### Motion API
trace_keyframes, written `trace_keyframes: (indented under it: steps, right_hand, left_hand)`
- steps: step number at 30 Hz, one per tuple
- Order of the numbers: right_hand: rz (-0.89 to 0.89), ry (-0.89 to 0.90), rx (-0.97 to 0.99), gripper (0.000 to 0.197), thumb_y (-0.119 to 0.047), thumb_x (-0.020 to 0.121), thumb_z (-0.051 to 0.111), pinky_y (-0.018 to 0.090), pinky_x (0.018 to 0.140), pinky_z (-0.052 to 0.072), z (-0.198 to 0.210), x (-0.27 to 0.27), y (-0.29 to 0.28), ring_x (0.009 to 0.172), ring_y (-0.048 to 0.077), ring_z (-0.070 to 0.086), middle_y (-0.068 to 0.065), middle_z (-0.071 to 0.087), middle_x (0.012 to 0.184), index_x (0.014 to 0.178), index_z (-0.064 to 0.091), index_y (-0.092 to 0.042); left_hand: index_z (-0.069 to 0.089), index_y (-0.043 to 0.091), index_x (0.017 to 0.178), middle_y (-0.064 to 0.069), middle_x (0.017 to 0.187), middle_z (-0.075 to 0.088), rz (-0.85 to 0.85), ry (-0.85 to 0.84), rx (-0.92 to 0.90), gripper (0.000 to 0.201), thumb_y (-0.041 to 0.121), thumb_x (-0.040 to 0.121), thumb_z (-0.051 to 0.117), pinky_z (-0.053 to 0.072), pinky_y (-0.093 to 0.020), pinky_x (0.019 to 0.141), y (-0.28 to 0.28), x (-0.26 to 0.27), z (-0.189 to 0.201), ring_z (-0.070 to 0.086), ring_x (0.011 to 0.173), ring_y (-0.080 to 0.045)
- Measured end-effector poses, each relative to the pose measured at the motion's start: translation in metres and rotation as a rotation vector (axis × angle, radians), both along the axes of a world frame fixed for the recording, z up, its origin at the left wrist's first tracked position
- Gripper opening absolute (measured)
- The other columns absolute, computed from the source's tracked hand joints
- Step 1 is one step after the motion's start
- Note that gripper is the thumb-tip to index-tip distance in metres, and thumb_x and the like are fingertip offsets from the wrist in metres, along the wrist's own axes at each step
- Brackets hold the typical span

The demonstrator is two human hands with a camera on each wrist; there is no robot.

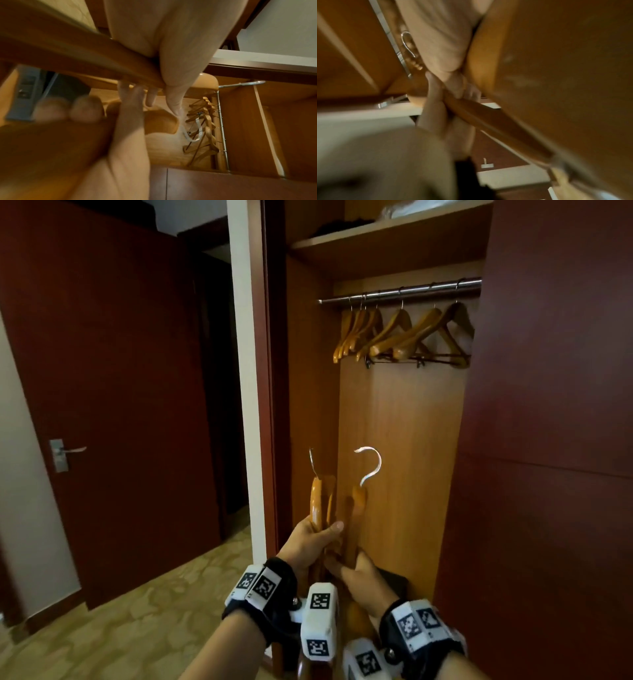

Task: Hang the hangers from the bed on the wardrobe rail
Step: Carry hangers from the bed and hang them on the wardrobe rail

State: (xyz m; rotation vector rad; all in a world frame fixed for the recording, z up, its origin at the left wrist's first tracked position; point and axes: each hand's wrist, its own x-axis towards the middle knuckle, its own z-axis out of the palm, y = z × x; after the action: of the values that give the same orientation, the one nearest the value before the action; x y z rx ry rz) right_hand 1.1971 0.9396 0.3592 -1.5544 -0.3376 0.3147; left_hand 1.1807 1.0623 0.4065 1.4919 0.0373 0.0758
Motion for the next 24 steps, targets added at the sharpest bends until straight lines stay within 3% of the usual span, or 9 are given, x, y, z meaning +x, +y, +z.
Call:
trace_keyframes:
  steps: [3,7,8,10,14,16,20,24]
  right_hand:
    - [-0.044,0.134,-0.034,0.046,-0.022,0.08,0.07,0.035,0.07,0.055,-0.006,0.053,0.008,0.075,0.021,0.067,0.005,0.07,0.082,0.123,0.056,-0.014]
    - [-0.089,0.096,-0.135,0.044,-0.018,0.082,0.063,0.041,0.079,0.055,-0.008,0.125,0.019,0.08,0.022,0.063,0.007,0.066,0.091,0.125,0.052,-0.017]
    - [-0.108,0.079,-0.158,0.037,-0.017,0.084,0.061,0.039,0.075,0.056,-0.005,0.139,0.02,0.077,0.022,0.064,0.009,0.065,0.091,0.12,0.051,-0.017]
    - [-0.131,0.066,-0.176,0.025,-0.013,0.089,0.057,0.034,0.063,0.055,0.011,0.167,0.016,0.067,0.021,0.062,0.013,0.062,0.086,0.112,0.049,-0.017]
    - [-0.211,-0.026,-0.234,0.025,-0.018,0.088,0.057,0.032,0.06,0.055,0.049,0.229,0.001,0.063,0.021,0.065,0.014,0.063,0.095,0.111,0.048,-0.019]
    - [-0.276,-0.047,-0.273,0.023,-0.019,0.089,0.056,0.032,0.058,0.056,0.067,0.256,-0.008,0.06,0.021,0.066,0.014,0.063,0.091,0.11,0.048,-0.017]
    - [-0.402,-0.078,-0.299,0.027,-0.014,0.09,0.054,0.03,0.057,0.053,0.097,0.3,-0.02,0.06,0.022,0.066,0.012,0.063,0.077,0.116,0.047,-0.013]
    - [-0.516,-0.049,-0.267,0.044,-0.011,0.088,0.055,0.033,0.059,0.055,0.116,0.334,-0.021,0.06,0.022,0.065,0.015,0.066,0.078,0.129,0.04,-0.015]
  left_hand:
    - [0.053,0.002,0.103,-0.004,0.068,0.063,0.013,0.022,0.023,0.019,0.018,0.093,0.06,0.054,-0.026,0.052,0.023,0.044,0.0,0.064,0.058,-0.015]
    - [0.047,0.008,0.097,-0.002,0.06,0.046,0.091,0.042,0.029,0.022,0.021,0.092,0.063,0.046,-0.024,0.043,0.059,0.115,0.006,0.047,0.045,-0.011]
    - [0.047,0.008,0.097,-0.002,0.06,0.043,0.109,0.04,0.041,0.02,0.021,0.092,0.062,0.043,-0.023,0.042,0.065,0.132,0.008,0.044,0.043,-0.009]
    - [0.045,0.009,0.098,-0.001,0.061,0.04,0.134,0.033,0.062,0.014,0.016,0.095,0.056,0.04,-0.023,0.041,0.074,0.168,0.016,0.041,0.043,-0.009]
    - [0.043,0.011,0.087,-0.001,0.062,0.043,0.116,0.076,0.008,0.009,0.013,0.09,0.051,0.038,-0.026,0.041,0.081,0.238,0.033,0.042,0.048,-0.013]
    - [0.042,0.011,0.085,-0.002,0.061,0.044,0.101,0.097,-0.019,0.008,0.012,0.087,0.05,0.039,-0.028,0.042,0.082,0.27,0.039,0.043,0.049,-0.014]
    - [0.044,0.008,0.096,-0.004,0.067,0.047,0.032,0.114,-0.017,0.006,0.011,0.092,0.049,0.042,-0.028,0.051,0.083,0.325,0.053,0.045,0.056,-0.016]
    - [0.042,0.009,0.109,-0.006,0.071,0.047,-0.116,0.102,-0.096,0.015,0.012,0.096,0.049,0.045,-0.032,0.056,0.092,0.377,0.063,0.048,0.059,-0.019]
